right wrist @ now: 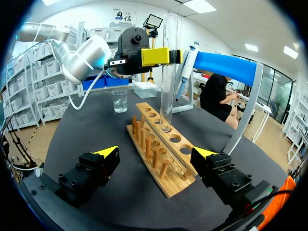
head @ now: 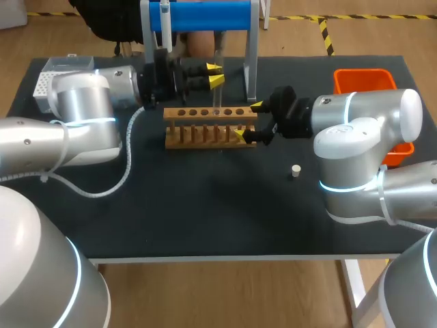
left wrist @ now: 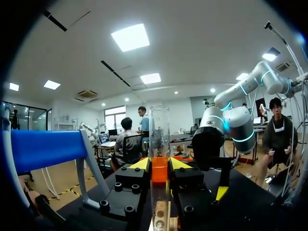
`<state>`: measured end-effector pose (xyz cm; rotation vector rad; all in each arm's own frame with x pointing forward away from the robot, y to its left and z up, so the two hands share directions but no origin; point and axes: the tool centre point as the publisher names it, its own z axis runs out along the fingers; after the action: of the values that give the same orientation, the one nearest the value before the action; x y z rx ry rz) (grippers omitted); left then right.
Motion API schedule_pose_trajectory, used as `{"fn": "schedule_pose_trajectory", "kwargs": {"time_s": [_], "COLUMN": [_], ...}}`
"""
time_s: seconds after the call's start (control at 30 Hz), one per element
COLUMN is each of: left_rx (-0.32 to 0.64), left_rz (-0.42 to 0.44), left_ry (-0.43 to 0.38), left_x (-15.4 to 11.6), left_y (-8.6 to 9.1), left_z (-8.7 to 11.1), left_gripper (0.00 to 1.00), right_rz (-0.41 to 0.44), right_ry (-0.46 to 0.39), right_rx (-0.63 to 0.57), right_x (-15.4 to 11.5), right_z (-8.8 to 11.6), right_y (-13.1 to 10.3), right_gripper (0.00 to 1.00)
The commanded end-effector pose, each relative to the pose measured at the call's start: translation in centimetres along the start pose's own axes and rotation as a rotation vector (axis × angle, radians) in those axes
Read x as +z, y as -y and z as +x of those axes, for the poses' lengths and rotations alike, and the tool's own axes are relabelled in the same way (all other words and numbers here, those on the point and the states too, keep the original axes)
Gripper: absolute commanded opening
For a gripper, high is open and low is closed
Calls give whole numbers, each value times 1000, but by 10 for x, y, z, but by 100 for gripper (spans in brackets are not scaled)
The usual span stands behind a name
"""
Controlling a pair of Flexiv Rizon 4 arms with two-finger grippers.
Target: Invert the test tube, pick up the pipette, mount the tip to pipette, aspirate from beaker and dispense into the tube, eject the tip, return the pipette, and cap with the stopper.
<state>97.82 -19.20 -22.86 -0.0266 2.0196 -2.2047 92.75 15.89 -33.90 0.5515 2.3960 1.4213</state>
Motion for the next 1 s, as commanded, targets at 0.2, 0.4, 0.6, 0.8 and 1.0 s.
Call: {"fn": "schedule_pose_trajectory", "kwargs": {"time_s": [0.2,0.4,0.6,0.8,1.0], "left_rx": [-4,4,21,22,16], "left_rz": [6,11,24,26,15], "left_ry": [-5,-4,-3,-6,-9], "left_x": [1,1,1,2,1], "left_y": [-5,-7,-9,-11,-14], "left_z": [-2,-2,-4,-6,-7], "left_gripper": [0,0,0,0,0], "right_rz": [4,4,4,4,4], "right_ry": [-2,-2,-2,-2,-2], "right_rx": [0,0,0,0,0], "right_x": [0,0,0,0,0], "right_z": [0,0,0,0,0], "right_y": [-1,-1,-1,-1,-1], "right_gripper": [100,100,100,100,100]}}
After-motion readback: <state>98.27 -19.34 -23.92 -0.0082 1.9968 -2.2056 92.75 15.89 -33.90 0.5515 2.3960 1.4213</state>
